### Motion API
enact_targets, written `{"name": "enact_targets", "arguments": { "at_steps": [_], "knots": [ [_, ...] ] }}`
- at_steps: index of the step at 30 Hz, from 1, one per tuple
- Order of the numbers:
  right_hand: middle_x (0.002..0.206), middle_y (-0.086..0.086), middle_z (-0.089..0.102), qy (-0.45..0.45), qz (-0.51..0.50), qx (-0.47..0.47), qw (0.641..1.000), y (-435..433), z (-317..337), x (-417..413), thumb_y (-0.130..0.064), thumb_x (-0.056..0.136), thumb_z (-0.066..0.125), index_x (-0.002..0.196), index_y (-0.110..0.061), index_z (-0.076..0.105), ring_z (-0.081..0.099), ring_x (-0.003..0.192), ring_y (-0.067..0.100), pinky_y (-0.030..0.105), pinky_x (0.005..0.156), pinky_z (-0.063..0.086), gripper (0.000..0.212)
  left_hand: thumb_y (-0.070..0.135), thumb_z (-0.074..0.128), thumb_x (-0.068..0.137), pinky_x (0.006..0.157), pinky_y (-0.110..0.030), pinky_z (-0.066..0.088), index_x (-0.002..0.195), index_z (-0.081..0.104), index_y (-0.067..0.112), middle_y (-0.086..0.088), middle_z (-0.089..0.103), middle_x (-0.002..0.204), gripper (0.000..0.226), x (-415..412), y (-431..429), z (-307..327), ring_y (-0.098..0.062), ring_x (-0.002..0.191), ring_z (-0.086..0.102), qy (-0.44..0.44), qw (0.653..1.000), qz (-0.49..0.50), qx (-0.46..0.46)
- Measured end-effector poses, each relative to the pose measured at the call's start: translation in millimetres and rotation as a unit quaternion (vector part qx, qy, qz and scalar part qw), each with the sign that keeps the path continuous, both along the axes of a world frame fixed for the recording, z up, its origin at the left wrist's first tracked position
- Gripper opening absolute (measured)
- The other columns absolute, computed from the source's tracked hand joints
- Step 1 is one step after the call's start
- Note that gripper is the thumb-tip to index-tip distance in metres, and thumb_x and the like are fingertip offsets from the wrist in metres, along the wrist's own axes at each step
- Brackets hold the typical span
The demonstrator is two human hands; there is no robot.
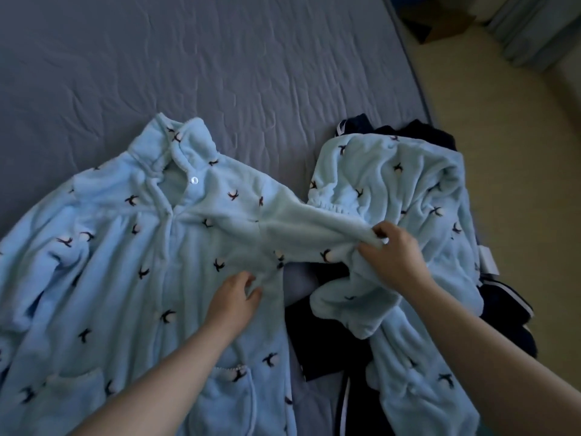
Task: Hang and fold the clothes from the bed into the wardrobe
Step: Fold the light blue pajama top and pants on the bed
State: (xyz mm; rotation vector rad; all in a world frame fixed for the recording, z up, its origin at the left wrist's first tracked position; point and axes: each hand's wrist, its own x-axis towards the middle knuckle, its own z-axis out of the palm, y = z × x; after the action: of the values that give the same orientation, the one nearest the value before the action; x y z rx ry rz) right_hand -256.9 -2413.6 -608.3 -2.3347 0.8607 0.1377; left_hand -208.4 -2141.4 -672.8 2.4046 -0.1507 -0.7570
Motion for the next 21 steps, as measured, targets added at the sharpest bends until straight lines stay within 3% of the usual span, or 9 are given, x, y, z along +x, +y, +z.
{"name": "enact_targets", "arguments": {
  "at_steps": [3, 5, 6, 8, 10, 12, 15, 18, 21],
  "knots": [
    [0.082, -0.007, 0.065, 0.083, 0.020, 0.109, 0.990, 16.3, -7.4, -9.3, -0.045, 0.081, 0.071, 0.086, -0.019, 0.065, 0.058, 0.072, 0.008, 0.023, 0.063, 0.042, 0.027, 0.028, 0.055, 0.094, 0.087, -0.028, 0.045, 0.121, 0.056, 0.009, -0.009, 0.058, 0.121, 0.033, -3.0, -2.8, 1.5, -0.022, 0.109, 0.057, 0.007, 1.000, 0.004, 0.002],
    [0.073, 0.002, 0.070, 0.121, -0.032, 0.280, 0.952, 32.2, -11.7, -17.9, -0.048, 0.086, 0.065, 0.079, -0.010, 0.070, 0.062, 0.055, 0.011, 0.025, 0.053, 0.050, 0.039, 0.028, 0.055, 0.094, 0.087, -0.029, 0.046, 0.119, 0.057, 0.010, -0.007, 0.058, 0.119, 0.031, -2.4, 0.3, 0.8, -0.022, 0.106, 0.057, 0.005, 1.000, 0.003, -0.008],
    [0.071, 0.007, 0.070, 0.131, -0.063, 0.308, 0.940, 40.8, -16.8, -26.3, -0.043, 0.090, 0.063, 0.079, -0.004, 0.070, 0.063, 0.051, 0.016, 0.027, 0.048, 0.052, 0.041, 0.028, 0.055, 0.094, 0.085, -0.029, 0.046, 0.117, 0.058, 0.011, -0.006, 0.058, 0.117, 0.029, -5.5, 4.2, -0.4, -0.021, 0.103, 0.058, 0.007, 1.000, -0.001, -0.011],
    [0.069, 0.016, 0.065, 0.126, -0.071, 0.201, 0.969, 53.0, -30.7, -43.5, -0.025, 0.094, 0.059, 0.082, 0.007, 0.065, 0.064, 0.056, 0.027, 0.031, 0.052, 0.051, 0.035, 0.031, 0.055, 0.094, 0.079, -0.027, 0.045, 0.112, 0.058, 0.014, -0.002, 0.059, 0.113, 0.025, -16.7, 18.2, -2.5, -0.016, 0.096, 0.058, 0.018, 1.000, -0.008, -0.008],
    [0.076, 0.013, 0.065, 0.129, -0.034, 0.052, 0.990, 57.7, -41.3, -53.1, -0.021, 0.093, 0.056, 0.090, 0.003, 0.063, 0.065, 0.079, 0.033, 0.025, 0.057, 0.043, 0.026, 0.031, 0.055, 0.094, 0.075, -0.024, 0.042, 0.107, 0.059, 0.017, 0.000, 0.060, 0.110, 0.020, -24.9, 31.8, -4.3, -0.012, 0.092, 0.057, 0.027, 0.999, -0.013, -0.013],
    [0.104, 0.003, 0.068, 0.139, -0.035, 0.033, 0.989, 59.2, -42.5, -47.7, -0.031, 0.092, 0.060, 0.115, -0.008, 0.062, 0.062, 0.104, 0.026, 0.016, 0.068, 0.039, 0.032, 0.031, 0.055, 0.094, 0.075, -0.024, 0.043, 0.102, 0.060, 0.019, 0.002, 0.061, 0.108, 0.016, -21.3, 40.5, -3.4, -0.010, 0.092, 0.058, 0.030, 0.999, -0.013, -0.024],
    [0.128, 0.004, 0.060, 0.161, -0.021, 0.079, 0.984, 61.0, -53.0, -36.6, -0.043, 0.088, 0.065, 0.135, -0.011, 0.050, 0.056, 0.117, 0.020, 0.022, 0.085, 0.040, 0.059, 0.031, 0.055, 0.094, 0.076, -0.024, 0.044, 0.100, 0.061, 0.019, 0.002, 0.062, 0.106, 0.014, -14.9, 45.1, -5.1, -0.010, 0.092, 0.058, 0.024, 0.999, -0.006, -0.034],
    [0.118, 0.002, 0.064, 0.177, 0.011, 0.125, 0.976, 77.9, -69.6, -39.3, -0.049, 0.084, 0.067, 0.127, -0.012, 0.055, 0.060, 0.110, 0.019, 0.024, 0.080, 0.045, 0.058, 0.031, 0.056, 0.093, 0.079, -0.026, 0.046, 0.103, 0.062, 0.018, 0.004, 0.063, 0.105, 0.018, -18.5, 41.8, -9.3, -0.010, 0.093, 0.058, 0.027, 0.999, -0.012, -0.029],
    [0.076, -0.003, 0.061, 0.169, 0.038, 0.137, 0.975, 95.9, -80.9, -37.7, -0.045, 0.081, 0.070, 0.081, -0.016, 0.057, 0.059, 0.069, 0.011, 0.020, 0.054, 0.040, 0.031, 0.032, 0.056, 0.093, 0.077, -0.025, 0.047, 0.101, 0.063, 0.020, 0.007, 0.064, 0.100, 0.016, -16.9, 35.0, -13.8, -0.007, 0.089, 0.058, 0.020, 0.999, 0.008, -0.035]
  ]
}}
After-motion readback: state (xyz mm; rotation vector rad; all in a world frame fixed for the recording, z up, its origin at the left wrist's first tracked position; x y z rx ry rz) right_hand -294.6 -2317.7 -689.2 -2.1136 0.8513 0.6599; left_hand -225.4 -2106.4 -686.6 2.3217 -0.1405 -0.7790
